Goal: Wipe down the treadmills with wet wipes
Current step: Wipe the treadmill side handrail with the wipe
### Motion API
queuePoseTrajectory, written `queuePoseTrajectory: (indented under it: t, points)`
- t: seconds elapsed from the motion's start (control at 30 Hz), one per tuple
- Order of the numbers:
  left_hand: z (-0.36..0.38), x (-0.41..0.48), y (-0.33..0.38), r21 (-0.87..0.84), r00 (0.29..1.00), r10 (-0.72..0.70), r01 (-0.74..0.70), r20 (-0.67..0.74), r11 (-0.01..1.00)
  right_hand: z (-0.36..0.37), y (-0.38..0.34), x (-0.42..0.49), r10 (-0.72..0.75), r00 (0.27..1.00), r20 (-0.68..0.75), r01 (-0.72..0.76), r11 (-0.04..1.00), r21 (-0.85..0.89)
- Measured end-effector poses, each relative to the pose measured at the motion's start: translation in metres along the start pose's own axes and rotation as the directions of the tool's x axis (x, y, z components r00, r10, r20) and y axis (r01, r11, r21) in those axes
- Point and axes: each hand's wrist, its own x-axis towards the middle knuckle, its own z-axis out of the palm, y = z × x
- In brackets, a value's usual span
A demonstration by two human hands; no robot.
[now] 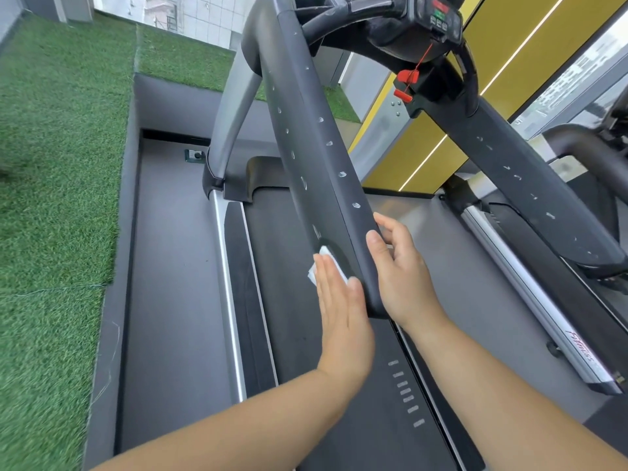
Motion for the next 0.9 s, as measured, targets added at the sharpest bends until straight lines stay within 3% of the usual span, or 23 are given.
queuePoseTrajectory:
  t: [0.1, 0.23, 0.47, 0.6, 0.67, 0.8, 0.9]
  points:
    - [-0.003, 0.012, 0.003, 0.030, 1.000, 0.014, -0.014, -0.002, 0.999, -0.001, -0.002, 0.000, 0.005, 1.000, -0.007, -0.005, 1.000, 0.003]
    - [-0.002, -0.012, -0.006, 0.155, 0.985, 0.150, -0.162, 0.086, 0.975, -0.001, -0.002, -0.001, 0.016, 1.000, -0.012, -0.016, 1.000, -0.021]
    - [-0.004, 0.011, 0.000, 0.299, 0.975, 0.213, -0.223, 0.067, 0.928, 0.000, 0.001, 0.001, 0.023, 1.000, -0.006, -0.023, 1.000, -0.020]
    - [-0.004, -0.004, -0.008, 0.390, 0.962, 0.232, -0.270, 0.142, 0.880, 0.000, 0.001, 0.001, 0.028, 1.000, -0.004, -0.028, 0.999, -0.023]
    - [-0.004, -0.006, -0.010, 0.385, 0.961, 0.226, -0.272, 0.161, 0.882, -0.001, 0.001, 0.001, 0.036, 0.999, -0.004, -0.036, 0.999, -0.020]
    - [-0.006, 0.019, 0.001, 0.258, 0.979, 0.192, -0.204, 0.068, 0.944, -0.001, 0.000, 0.000, 0.034, 0.999, -0.006, -0.034, 0.999, -0.009]
    - [-0.006, 0.007, -0.006, 0.366, 0.955, 0.265, -0.296, 0.135, 0.882, -0.001, -0.003, -0.001, 0.031, 0.999, -0.010, -0.031, 0.999, -0.014]
